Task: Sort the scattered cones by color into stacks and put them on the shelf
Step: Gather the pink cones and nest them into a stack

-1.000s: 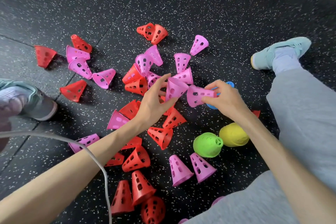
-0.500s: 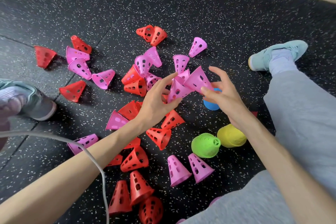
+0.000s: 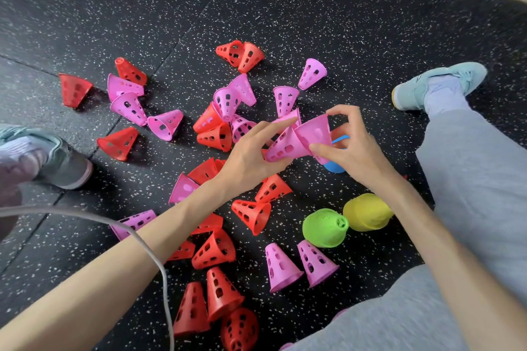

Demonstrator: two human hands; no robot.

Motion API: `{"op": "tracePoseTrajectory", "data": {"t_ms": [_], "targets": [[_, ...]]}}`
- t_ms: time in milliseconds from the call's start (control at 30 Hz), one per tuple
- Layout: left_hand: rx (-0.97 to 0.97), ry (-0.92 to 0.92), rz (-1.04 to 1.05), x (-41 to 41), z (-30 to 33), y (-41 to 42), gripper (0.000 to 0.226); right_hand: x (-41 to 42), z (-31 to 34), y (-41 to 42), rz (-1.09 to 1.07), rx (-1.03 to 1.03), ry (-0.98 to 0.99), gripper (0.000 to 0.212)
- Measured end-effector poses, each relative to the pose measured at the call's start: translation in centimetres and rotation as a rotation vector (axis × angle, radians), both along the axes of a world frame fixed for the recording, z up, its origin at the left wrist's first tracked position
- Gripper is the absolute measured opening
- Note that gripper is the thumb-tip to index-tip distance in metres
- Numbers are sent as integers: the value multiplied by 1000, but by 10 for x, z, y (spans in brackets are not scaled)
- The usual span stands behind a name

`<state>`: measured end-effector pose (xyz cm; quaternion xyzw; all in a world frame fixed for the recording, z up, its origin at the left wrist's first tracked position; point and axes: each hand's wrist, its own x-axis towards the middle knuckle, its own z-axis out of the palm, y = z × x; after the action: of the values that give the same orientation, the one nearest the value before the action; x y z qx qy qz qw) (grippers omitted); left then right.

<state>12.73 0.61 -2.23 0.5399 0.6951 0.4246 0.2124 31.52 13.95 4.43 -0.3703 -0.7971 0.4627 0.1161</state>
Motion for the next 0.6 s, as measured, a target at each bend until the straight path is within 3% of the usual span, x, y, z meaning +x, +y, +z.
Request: {"op": "tracePoseTrajectory", "data": {"t_ms": [300, 600], "targets": [[33, -105, 53, 13, -1, 1, 77, -7, -4, -4, -229, -137, 431, 50], [71, -232, 144, 30, 3, 6, 71, -7, -14, 1, -106, -118, 305, 34]]}}
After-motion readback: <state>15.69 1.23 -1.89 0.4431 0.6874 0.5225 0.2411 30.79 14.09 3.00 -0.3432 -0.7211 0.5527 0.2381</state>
